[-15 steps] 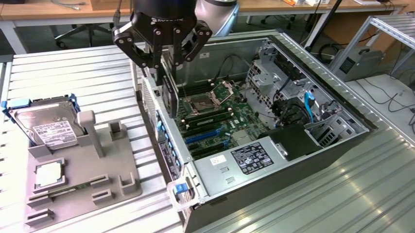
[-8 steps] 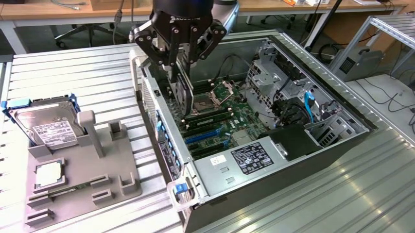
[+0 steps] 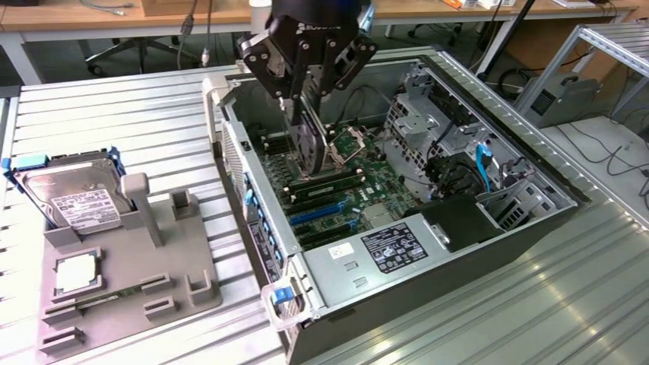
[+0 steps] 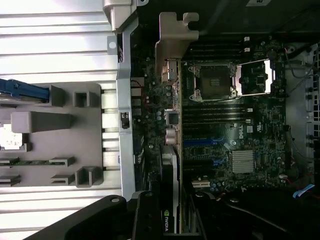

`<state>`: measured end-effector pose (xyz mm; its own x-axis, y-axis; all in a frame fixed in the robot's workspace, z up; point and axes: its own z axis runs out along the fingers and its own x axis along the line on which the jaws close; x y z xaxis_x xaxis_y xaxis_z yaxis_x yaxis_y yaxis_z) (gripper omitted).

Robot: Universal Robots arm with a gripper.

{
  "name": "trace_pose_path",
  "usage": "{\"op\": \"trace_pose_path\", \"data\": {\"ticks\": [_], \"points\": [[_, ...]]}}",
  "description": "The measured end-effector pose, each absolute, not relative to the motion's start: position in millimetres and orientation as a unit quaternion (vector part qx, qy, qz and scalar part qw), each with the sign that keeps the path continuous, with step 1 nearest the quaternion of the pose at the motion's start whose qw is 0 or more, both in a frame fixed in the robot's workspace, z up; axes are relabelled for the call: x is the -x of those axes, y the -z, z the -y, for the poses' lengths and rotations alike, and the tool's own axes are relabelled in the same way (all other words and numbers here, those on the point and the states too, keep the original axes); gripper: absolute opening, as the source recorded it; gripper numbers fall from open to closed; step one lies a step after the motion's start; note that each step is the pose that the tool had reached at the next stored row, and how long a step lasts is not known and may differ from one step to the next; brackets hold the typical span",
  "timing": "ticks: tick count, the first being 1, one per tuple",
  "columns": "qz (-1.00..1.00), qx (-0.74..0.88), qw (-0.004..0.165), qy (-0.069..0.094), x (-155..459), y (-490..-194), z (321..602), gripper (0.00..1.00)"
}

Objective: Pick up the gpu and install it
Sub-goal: 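Pick up the gpu and move the gpu toward the slot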

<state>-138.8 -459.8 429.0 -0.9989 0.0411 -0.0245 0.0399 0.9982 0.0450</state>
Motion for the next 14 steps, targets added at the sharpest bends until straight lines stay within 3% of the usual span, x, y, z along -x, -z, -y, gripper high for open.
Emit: {"op": "trace_pose_path", "data": {"ticks": [14], "points": [[-0.999,-0.02,0.013,-0.023,55.7,-429.0,458.8,0.27]]}}
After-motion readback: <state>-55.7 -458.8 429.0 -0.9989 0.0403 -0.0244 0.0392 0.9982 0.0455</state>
